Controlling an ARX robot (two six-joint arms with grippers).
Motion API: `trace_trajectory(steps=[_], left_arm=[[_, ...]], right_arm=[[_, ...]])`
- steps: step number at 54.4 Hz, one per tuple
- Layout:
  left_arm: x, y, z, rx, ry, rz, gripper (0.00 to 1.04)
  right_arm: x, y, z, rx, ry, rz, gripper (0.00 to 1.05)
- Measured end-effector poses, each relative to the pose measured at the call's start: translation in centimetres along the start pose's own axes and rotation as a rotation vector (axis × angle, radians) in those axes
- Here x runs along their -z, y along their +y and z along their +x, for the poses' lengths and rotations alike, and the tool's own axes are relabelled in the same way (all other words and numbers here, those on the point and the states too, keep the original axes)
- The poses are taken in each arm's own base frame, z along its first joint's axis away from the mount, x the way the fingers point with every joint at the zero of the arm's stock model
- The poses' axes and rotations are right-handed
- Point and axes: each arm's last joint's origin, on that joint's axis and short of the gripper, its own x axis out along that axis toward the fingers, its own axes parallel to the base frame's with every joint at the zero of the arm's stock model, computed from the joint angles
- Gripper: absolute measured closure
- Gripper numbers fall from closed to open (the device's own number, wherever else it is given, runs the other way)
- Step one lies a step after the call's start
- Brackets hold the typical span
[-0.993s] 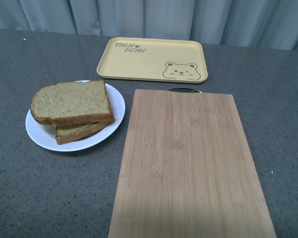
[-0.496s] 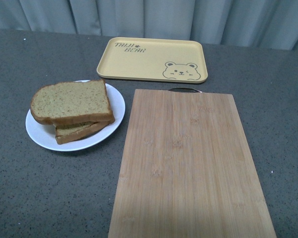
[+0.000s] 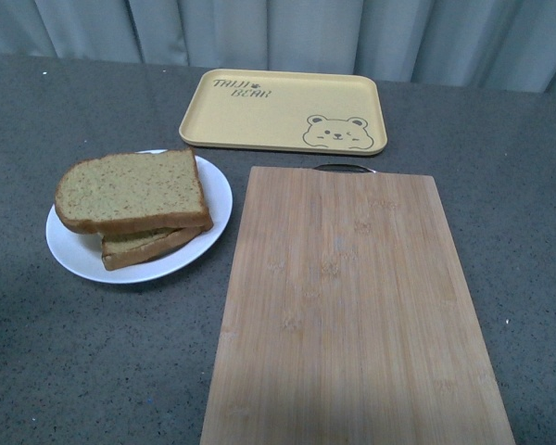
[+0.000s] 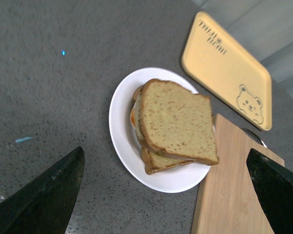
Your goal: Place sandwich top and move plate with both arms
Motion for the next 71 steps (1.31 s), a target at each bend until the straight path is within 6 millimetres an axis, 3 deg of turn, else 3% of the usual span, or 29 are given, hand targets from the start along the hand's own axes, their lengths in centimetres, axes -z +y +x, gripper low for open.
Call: trace_trajectory(steps=[8,26,46,54,59,71], left_arm=[[1.3,2.4,4.1,-0.053,0.162,-0.149,0.07],[3.0,4.1,7.5,-0.041,0.294,-0.333,0.07],[3.2,3.9,10.3,-0.093,0.404,-0.292,0.08],[3.3,3.7,11.3,-0.112,0.448,-0.282,0.29],[3.1,3.7,12.3,-0.098,0.459,-0.296,0.50],[2.3,3.3,13.7,-0.042,0.426,-0.353,0.83]], right_arm=[[0.0,0.0,0.0,0.000,0.000,0.000,0.09],[0.0,0.0,0.0,0.000,0.000,0.000,0.09],[0.0,0.0,0.0,0.000,0.000,0.000,0.09],[0.0,0.0,0.0,0.000,0.000,0.000,0.09],[0.0,0.0,0.0,0.000,0.000,0.000,0.09],[0.0,0.0,0.0,0.000,0.000,0.000,0.09]])
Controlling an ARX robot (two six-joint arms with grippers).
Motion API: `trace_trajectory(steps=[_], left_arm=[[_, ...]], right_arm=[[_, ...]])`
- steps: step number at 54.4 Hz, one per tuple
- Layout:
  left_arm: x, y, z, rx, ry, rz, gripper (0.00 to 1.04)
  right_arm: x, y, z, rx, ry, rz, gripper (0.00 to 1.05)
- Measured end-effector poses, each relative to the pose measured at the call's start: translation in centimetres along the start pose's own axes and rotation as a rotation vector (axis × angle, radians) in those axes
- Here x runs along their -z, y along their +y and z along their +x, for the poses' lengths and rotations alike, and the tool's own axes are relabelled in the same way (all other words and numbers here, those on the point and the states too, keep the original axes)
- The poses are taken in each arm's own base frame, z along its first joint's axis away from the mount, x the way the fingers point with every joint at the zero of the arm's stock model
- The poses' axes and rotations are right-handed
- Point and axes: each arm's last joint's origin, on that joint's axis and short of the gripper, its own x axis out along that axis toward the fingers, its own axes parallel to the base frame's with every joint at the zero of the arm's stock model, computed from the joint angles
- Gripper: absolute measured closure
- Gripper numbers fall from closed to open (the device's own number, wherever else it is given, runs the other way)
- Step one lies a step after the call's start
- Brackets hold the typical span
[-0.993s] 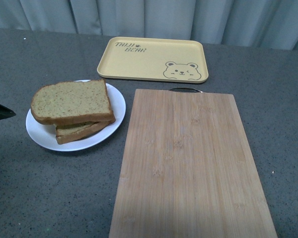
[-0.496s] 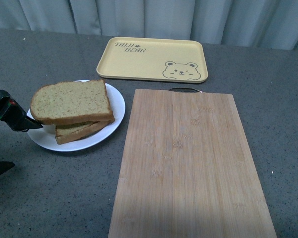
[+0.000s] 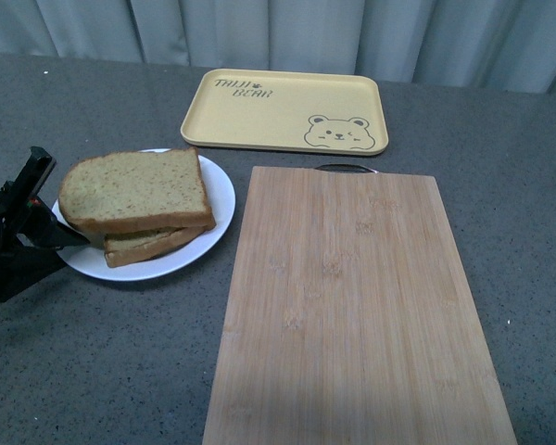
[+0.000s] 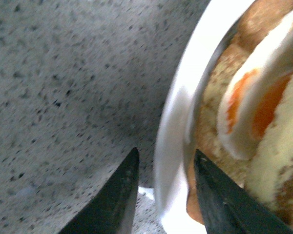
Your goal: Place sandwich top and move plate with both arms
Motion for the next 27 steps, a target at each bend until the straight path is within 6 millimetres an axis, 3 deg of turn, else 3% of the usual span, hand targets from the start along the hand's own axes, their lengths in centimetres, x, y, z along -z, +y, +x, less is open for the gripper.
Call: trace_trajectory(steps=[5,9,27], left_arm=[[-0.1,0.1,0.3,0.040,0.021,-0.031,0.96],[-0.2,-0.1,0.3,0.075,0.025,-0.040,1.01],[0.7,0.9,-0.3,0.189,-0.022,-0.057,1.01]], right_arm=[[0.0,0.0,0.0,0.000,0.000,0.000,0.09],[0.0,0.0,0.0,0.000,0.000,0.000,0.09],[0.0,0.0,0.0,0.000,0.000,0.000,0.09]])
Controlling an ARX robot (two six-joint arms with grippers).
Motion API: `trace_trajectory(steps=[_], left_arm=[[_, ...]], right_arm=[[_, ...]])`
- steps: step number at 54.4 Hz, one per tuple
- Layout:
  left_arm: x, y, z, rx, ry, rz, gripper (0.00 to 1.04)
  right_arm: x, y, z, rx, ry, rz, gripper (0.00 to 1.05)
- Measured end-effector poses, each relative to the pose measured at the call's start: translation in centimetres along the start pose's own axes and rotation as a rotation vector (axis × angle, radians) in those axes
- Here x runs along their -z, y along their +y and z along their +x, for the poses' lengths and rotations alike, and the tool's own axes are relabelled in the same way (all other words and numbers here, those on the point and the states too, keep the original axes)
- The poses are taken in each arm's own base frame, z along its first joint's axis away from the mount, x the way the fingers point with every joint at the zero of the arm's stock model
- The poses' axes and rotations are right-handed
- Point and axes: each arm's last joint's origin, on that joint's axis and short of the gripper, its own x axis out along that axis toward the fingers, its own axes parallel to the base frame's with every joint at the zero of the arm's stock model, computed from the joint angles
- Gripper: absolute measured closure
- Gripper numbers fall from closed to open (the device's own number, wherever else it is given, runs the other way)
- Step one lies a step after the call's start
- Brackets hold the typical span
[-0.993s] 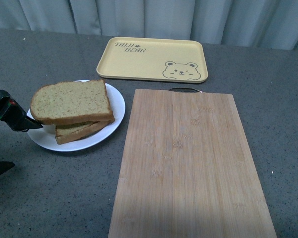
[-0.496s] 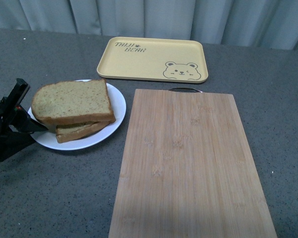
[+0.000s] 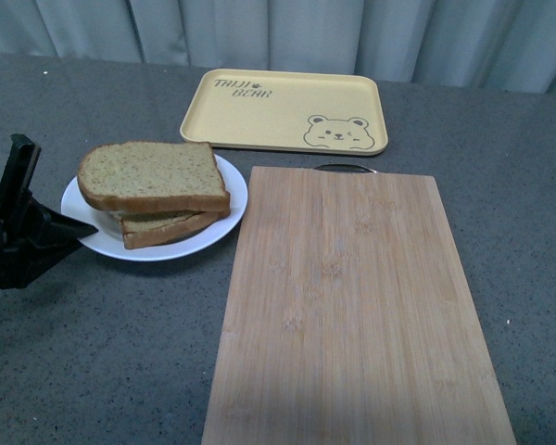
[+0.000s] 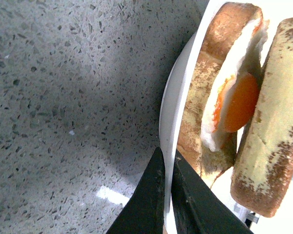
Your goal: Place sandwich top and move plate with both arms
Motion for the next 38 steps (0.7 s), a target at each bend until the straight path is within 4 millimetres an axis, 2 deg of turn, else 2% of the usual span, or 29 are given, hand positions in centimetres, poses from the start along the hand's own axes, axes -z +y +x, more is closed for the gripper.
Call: trace_trajectory(steps=[11,21,27,38], left_arm=[[0.7,0.5,-1.6,0.190,-0.070,-0.069,1.01],[0.3,-1.1,-1.9,0.346,-0.093,-0.082,1.01],[-0.1,-2.5,-0.6,0.328,-0.098,-0.093,1.01],[-1.2,-6.4,3.5,0.307,-0.090,-0.087,1.01]], right_arm=[[0.0,0.0,0.0,0.000,0.000,0.000,0.09],[0.0,0.0,0.0,0.000,0.000,0.000,0.09],[0.0,0.0,0.0,0.000,0.000,0.000,0.09],[0.0,0.0,0.0,0.000,0.000,0.000,0.09]])
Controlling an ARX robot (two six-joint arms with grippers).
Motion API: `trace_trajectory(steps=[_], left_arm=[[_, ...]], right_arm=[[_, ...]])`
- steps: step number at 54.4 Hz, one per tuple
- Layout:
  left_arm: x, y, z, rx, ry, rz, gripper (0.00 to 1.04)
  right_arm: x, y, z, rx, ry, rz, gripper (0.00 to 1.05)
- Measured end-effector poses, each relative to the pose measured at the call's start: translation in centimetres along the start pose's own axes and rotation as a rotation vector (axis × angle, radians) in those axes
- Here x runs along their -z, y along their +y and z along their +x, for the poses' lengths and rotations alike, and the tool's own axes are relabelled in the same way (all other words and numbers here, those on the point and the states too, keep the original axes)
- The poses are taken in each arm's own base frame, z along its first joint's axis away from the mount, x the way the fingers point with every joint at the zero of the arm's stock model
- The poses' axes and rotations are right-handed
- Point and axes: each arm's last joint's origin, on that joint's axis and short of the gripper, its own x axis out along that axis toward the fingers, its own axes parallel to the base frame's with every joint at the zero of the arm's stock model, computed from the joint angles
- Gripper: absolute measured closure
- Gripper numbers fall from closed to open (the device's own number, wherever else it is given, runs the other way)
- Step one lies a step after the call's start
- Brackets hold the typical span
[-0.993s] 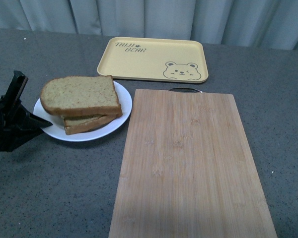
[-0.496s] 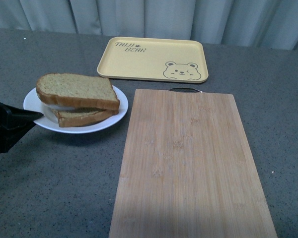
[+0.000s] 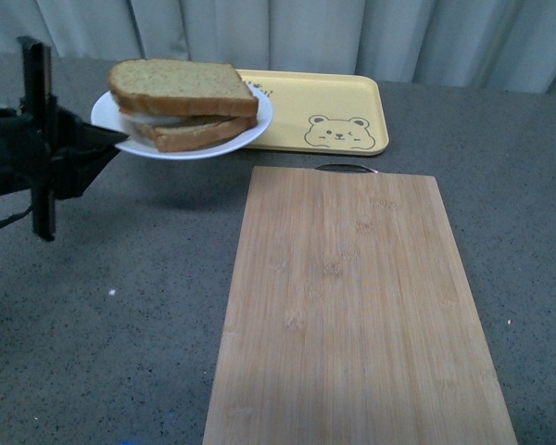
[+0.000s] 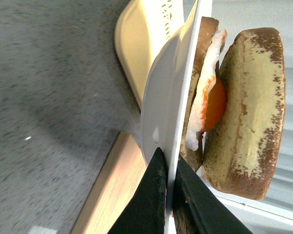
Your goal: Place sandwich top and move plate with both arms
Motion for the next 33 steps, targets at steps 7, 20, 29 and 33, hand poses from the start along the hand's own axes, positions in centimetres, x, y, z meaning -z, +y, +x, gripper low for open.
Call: trace_trajectory(steps=[7,20,29,33], left_arm=[[-0.1,-1.7,3.6,-0.006,0.018,0.006,1.01],[0.0,-4.1,9.8,-0.016,0.069,0.018,1.01],[-0.2,-4.9,12.6,-0.039,0.080,0.018,1.01],[-0.3,-5.1,13.4,-0.047,0.087,0.021,1.01]], right_arm=[[0.0,0.0,0.0,0.000,0.000,0.000,0.09],[0.0,0.0,0.0,0.000,0.000,0.000,0.09],[0.0,0.0,0.0,0.000,0.000,0.000,0.09],[0.0,0.0,0.0,0.000,0.000,0.000,0.09]])
